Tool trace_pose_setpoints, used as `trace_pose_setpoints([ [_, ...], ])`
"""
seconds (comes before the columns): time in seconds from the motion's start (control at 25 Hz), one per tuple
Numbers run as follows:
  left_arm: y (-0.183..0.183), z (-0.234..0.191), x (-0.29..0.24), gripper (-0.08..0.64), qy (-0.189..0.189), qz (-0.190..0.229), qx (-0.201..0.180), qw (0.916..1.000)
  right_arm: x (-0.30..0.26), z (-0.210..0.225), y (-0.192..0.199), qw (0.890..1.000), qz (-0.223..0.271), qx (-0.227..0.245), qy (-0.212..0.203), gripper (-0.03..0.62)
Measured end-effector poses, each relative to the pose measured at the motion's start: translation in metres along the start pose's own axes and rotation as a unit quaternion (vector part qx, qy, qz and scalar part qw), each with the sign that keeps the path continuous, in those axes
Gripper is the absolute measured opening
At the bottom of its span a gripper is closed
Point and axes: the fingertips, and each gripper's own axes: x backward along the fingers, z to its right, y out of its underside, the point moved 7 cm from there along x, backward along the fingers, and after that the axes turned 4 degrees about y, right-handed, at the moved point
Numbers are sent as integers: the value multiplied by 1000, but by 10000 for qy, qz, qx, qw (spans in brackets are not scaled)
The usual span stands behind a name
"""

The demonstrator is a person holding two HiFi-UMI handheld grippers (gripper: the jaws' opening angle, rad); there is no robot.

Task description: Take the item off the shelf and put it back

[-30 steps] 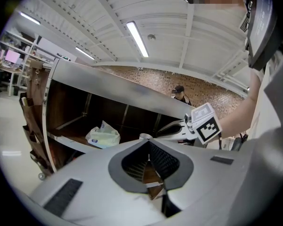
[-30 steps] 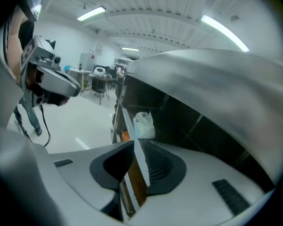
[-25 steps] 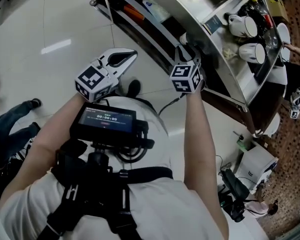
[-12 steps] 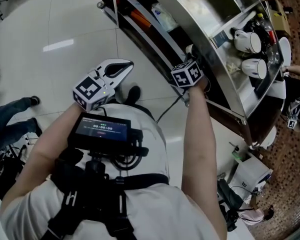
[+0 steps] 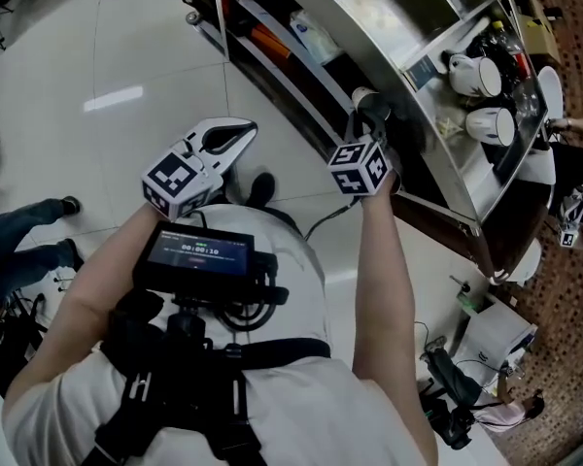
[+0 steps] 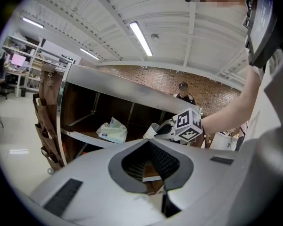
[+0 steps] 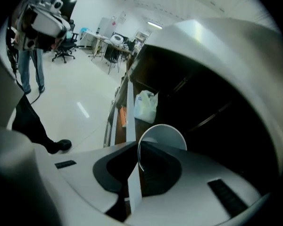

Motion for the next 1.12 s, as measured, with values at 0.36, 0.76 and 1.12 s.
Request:
trace_pose_setpoints([
  [0.36,-10,3,-4,0,162,-41,-226,9996,78,-23,-36,9845,1409,-856,-592,25],
  [0.76,-54,4,5,0,131,291,-346,9989,142,0,-74,9478,2719,-1546,-621,25],
  [1.12,-72,15,2,0,374,373,-623,9967,159,13,-81,9300,3081,-1920,-570,25],
])
